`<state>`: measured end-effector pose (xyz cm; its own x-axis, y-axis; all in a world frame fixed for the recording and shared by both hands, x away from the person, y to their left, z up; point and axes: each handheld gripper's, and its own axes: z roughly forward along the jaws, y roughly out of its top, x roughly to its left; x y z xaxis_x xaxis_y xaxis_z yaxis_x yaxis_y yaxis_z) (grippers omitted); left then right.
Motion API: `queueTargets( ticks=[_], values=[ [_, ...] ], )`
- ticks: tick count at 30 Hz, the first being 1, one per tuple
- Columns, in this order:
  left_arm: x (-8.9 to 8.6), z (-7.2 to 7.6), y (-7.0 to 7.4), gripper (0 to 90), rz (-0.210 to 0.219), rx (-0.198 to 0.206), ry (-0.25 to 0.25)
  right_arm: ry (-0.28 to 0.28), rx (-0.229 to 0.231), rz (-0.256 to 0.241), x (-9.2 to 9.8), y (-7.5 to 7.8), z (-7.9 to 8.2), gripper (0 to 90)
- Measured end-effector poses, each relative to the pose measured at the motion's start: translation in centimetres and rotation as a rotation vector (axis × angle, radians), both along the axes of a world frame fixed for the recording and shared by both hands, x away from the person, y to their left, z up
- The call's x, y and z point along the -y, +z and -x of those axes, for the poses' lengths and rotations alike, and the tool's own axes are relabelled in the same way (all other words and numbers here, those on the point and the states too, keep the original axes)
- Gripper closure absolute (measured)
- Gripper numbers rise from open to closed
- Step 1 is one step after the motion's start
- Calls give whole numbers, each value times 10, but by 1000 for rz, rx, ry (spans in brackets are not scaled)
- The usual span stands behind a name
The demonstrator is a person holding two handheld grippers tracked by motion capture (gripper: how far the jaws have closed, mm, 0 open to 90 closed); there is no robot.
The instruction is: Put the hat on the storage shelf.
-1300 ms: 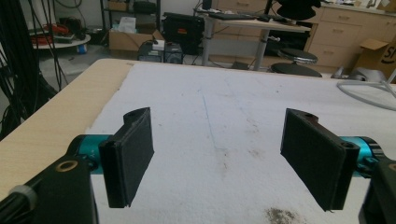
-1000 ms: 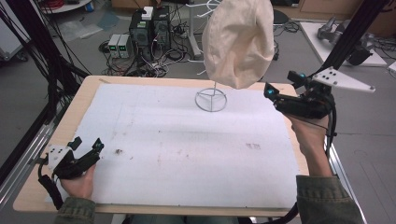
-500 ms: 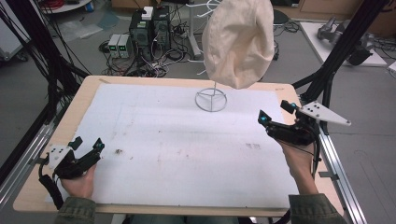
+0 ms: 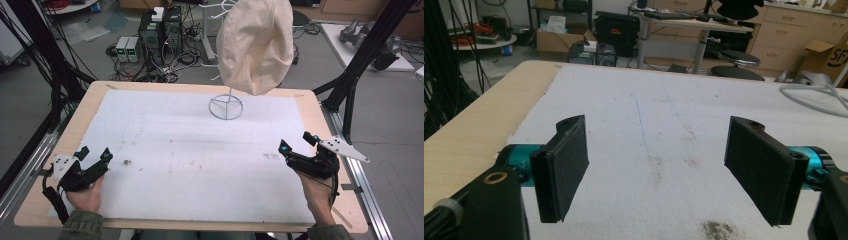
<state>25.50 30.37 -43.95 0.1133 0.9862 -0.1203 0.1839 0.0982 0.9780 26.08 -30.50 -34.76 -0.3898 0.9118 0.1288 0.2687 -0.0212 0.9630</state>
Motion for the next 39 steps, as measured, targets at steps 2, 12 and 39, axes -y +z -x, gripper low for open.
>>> queueTargets(
  ticks=[2, 12, 39],
  values=[
    [0, -1, -1, 255, 19, -2, 0, -6, -12, -5, 1, -4, 1, 116],
    [0, -1, -1, 255, 21, -2, 1, -59, -21, -8, 0, -45, 11, 106],
    [2, -4, -4, 255, 19, -17, -11, -391, 56, 8, -1, -76, 32, 107]
  ],
)
